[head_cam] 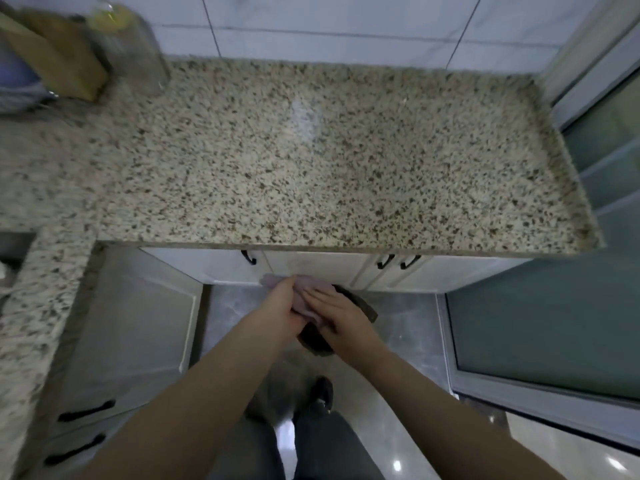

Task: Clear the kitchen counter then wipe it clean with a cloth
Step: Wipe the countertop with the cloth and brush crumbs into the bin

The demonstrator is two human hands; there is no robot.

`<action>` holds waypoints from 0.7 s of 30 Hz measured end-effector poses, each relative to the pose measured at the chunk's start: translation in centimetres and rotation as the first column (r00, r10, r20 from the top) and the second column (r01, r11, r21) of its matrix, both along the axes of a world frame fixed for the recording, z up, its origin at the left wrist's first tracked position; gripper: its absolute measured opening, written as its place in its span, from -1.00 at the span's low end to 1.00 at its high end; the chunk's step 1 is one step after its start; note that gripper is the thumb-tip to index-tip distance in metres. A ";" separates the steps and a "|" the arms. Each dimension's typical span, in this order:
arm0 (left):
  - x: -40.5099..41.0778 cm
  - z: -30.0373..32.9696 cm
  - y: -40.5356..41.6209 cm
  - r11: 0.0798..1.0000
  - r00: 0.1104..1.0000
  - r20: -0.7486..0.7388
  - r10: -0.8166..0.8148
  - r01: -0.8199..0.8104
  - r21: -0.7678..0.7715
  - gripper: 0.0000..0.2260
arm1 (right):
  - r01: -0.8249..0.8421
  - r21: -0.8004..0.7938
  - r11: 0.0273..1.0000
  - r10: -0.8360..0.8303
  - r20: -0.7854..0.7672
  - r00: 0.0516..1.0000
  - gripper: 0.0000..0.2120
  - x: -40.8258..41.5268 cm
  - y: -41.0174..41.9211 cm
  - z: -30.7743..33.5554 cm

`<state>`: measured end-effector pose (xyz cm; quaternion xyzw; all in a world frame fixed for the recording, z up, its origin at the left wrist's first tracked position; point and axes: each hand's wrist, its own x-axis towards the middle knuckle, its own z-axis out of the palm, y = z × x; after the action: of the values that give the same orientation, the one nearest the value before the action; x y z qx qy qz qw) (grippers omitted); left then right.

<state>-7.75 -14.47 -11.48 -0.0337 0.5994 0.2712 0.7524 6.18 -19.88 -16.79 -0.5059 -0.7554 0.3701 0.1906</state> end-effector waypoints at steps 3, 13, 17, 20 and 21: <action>-2.2 1.5 -0.3 0.996 1.000 0.030 0.004 -0.006 0.089 -0.56 | 0.036 -0.048 0.998 -0.038 -0.039 0.998 -0.67 -0.9 0.7 3.3; -10.7 6.8 -2.1 0.871 0.960 -0.265 0.086 0.057 0.489 -0.49 | 0.021 -0.091 0.996 -0.040 -0.210 0.977 -0.66 -4.8 6.3 13.1; -12.7 7.9 -2.5 0.641 0.809 -0.557 0.187 0.329 0.693 -0.60 | 0.002 -0.119 0.993 -0.044 -0.347 0.937 -0.92 -7.4 7.5 16.4; -13.7 8.4 -2.5 0.533 0.768 -0.594 0.241 0.407 0.742 -0.81 | 0.010 -0.105 0.994 -0.052 -0.402 0.914 -0.86 -8.8 8.0 17.9; -14.2 8.7 -2.4 0.509 0.762 -0.600 0.244 0.426 0.748 -0.89 | -0.018 -0.077 0.997 -0.014 -0.397 0.918 -0.81 -9.2 8.3 18.4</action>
<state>-21.90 -16.92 -2.75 0.4697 0.6037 0.4803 0.4292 -2.97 -11.60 1.57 -0.4267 -0.6862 0.4948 0.3196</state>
